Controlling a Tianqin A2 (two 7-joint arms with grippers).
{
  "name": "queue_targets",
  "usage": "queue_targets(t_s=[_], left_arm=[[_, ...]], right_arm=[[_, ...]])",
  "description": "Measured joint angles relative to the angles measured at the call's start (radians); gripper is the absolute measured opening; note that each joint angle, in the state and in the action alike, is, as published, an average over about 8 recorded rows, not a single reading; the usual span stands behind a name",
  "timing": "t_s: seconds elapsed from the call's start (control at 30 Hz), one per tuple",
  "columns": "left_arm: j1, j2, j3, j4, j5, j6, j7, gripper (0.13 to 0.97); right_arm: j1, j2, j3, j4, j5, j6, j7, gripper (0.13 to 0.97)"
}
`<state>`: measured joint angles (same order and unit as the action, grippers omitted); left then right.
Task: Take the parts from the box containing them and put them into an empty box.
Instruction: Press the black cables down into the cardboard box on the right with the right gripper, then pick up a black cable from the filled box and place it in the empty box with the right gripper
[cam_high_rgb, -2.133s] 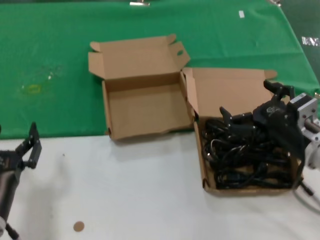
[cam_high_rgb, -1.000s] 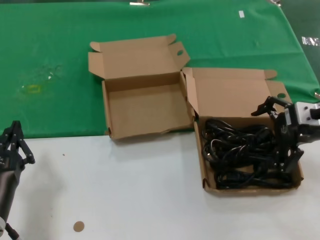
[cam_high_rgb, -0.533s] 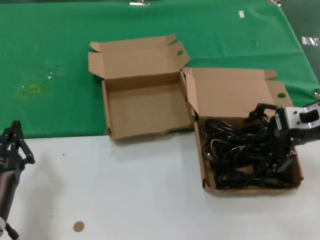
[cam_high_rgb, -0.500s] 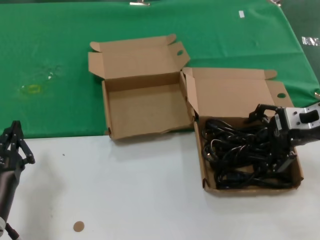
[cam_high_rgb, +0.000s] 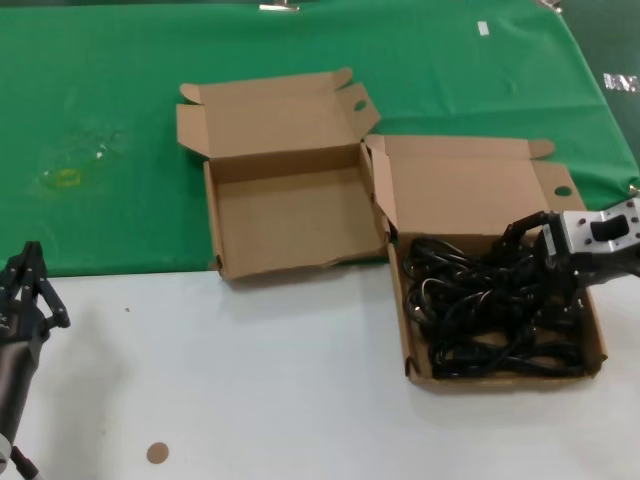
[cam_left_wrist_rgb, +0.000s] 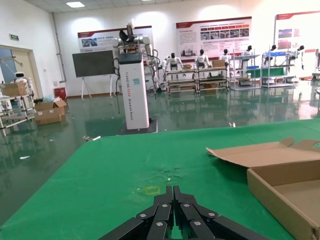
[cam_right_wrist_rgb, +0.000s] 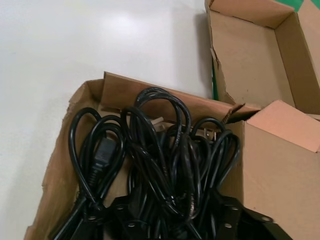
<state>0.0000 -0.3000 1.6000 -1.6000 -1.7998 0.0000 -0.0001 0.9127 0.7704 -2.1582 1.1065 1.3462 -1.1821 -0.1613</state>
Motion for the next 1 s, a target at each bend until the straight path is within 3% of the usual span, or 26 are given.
queue_targets(t_s=[0.07, 0.2, 0.47, 0.77, 1.0], left_arm=[[0.0, 0.0, 0.0, 0.0, 0.0, 0.0, 0.0, 0.152], [0.0, 0.0, 0.0, 0.0, 0.0, 0.0, 0.0, 0.152], [0.0, 0.0, 0.0, 0.0, 0.0, 0.0, 0.0, 0.152], [0.0, 0.0, 0.0, 0.0, 0.0, 0.0, 0.0, 0.152], [0.0, 0.0, 0.0, 0.0, 0.0, 0.0, 0.0, 0.152]], right_arm=[[0.007, -0.006, 0.001, -0.009, -0.008, -0.002, -0.003, 0.559], [0.018, -0.014, 0.003, -0.022, -0.023, -0.008, -0.008, 0.559], [0.029, -0.017, 0.007, -0.024, -0.042, -0.029, 0.003, 0.352], [0.072, -0.005, 0.013, 0.0, -0.063, -0.079, 0.045, 0.249], [0.153, -0.04, 0.029, -0.009, -0.071, -0.083, 0.072, 0.245]])
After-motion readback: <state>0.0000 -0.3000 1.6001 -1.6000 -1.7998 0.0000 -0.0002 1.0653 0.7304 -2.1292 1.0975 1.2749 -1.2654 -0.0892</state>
